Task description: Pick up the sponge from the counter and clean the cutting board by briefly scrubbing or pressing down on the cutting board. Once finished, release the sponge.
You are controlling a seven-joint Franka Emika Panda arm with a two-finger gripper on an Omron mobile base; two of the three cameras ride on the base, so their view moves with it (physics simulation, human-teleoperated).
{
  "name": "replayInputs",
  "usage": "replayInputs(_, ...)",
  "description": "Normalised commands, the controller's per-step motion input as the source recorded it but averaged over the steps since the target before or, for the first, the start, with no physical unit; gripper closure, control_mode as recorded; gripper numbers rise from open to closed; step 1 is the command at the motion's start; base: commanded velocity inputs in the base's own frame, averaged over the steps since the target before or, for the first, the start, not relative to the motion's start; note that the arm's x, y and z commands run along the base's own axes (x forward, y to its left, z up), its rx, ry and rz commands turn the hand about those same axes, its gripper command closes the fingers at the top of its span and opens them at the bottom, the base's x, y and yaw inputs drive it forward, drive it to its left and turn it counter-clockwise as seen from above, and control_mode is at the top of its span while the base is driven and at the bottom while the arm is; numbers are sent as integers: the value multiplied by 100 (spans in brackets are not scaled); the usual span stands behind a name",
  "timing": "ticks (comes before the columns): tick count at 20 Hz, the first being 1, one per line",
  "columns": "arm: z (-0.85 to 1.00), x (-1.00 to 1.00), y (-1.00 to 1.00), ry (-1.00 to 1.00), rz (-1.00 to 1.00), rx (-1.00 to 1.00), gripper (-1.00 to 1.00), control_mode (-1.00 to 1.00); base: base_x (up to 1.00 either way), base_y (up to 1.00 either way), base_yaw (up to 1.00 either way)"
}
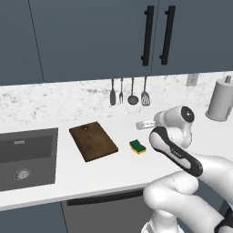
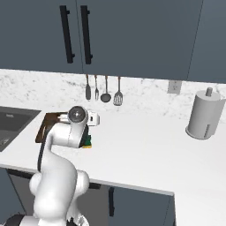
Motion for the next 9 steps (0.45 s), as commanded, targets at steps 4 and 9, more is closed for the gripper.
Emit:
replayInputs(4, 100, -100, 0, 44, 0, 0, -100, -100, 0, 0, 0)
replayInputs(9, 97, -100, -6, 41, 0, 6, -100, -100, 0, 0, 0)
